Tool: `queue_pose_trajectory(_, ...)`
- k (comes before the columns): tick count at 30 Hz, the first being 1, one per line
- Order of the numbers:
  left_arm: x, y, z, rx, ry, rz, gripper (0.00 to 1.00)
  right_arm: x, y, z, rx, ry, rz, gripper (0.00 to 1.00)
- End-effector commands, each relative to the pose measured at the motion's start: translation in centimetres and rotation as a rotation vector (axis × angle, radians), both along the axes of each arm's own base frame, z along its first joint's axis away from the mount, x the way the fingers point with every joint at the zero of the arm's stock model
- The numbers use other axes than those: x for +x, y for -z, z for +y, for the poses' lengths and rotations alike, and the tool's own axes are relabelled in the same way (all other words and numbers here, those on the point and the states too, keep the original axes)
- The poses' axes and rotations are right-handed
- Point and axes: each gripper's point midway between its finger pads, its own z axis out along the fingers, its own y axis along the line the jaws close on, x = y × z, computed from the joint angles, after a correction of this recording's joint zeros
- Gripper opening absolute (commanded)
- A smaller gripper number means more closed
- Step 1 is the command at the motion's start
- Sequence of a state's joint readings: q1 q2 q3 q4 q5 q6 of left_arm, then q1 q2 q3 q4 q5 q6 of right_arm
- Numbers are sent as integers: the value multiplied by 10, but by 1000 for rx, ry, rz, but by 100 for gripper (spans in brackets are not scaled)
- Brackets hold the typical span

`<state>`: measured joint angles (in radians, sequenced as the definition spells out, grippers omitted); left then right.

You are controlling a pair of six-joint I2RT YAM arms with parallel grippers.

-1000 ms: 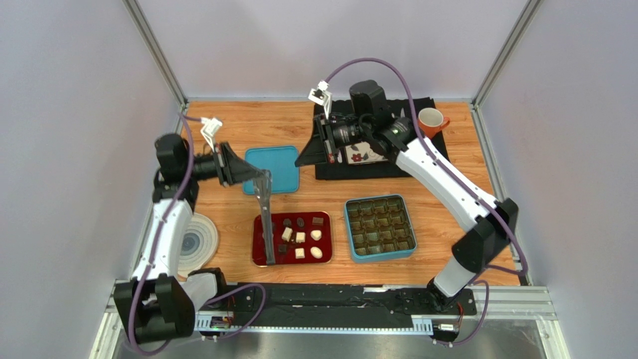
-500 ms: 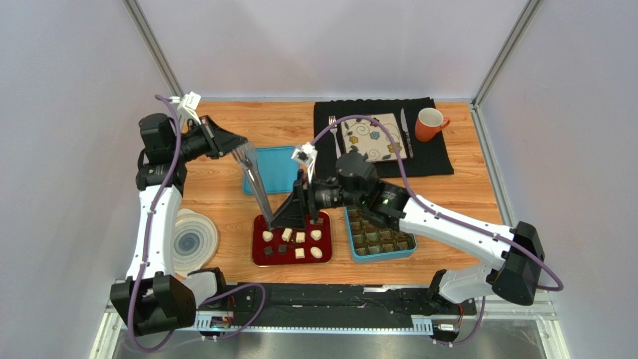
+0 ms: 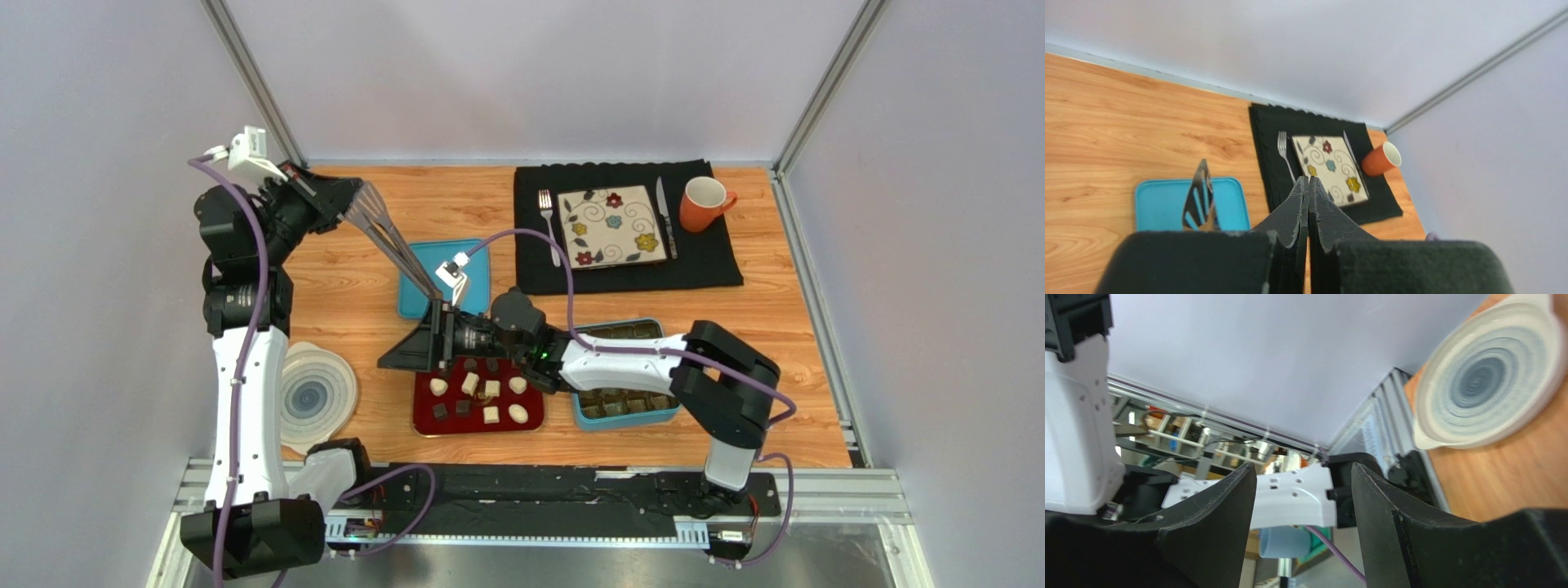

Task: Pack the chocolate
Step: Pick up the clamp at the center of the board.

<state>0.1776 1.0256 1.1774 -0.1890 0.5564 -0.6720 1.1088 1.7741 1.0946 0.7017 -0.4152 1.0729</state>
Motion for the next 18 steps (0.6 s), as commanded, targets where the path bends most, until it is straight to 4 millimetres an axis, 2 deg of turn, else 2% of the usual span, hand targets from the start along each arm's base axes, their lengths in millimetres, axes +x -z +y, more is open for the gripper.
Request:
queue_pose_trajectory(1, 3, -34, 25, -41, -173, -98, 0, 6, -68, 13, 285, 72, 87, 62)
queue_pose_trajectory(2, 4, -35, 26, -49, -178, -99, 0, 11, -58, 13, 288, 99, 126, 63)
queue_pose_trajectory(3, 5, -36, 26, -56, -182, -101, 0, 16, -70, 6, 371, 116, 158, 64)
queue_pose_trajectory(4, 4, -34, 25, -71, -179, -94, 0, 30, -62, 6, 405, 181, 199, 65)
queue_pose_trajectory(6, 1, -33, 25, -85, -178, -95, 0, 43, -77, -4, 535, 198, 267, 67)
queue_pose_trajectory(7, 1, -26, 23, -103, -175, -80, 0, 54, -75, -5, 568, 231, 296, 73)
queue_pose_trajectory(9, -5, -27, 22, -108, -174, -87, 0, 65, -74, -4, 624, 238, 308, 80)
queue_pose_trajectory(11, -8, -27, 22, -110, -179, -85, 0, 78, -63, 1, 617, 285, 327, 83)
queue_pose_trajectory(13, -10, -31, 22, -115, -180, -93, 0, 83, -64, 6, 624, 292, 326, 83)
queue_pose_trajectory(15, -12, -34, 20, -126, -174, -96, 0, 87, -54, 13, 611, 307, 338, 85)
queue_pose_trajectory(18, -14, -36, 17, -141, -158, -93, 0, 102, -50, 11, 628, 394, 350, 86)
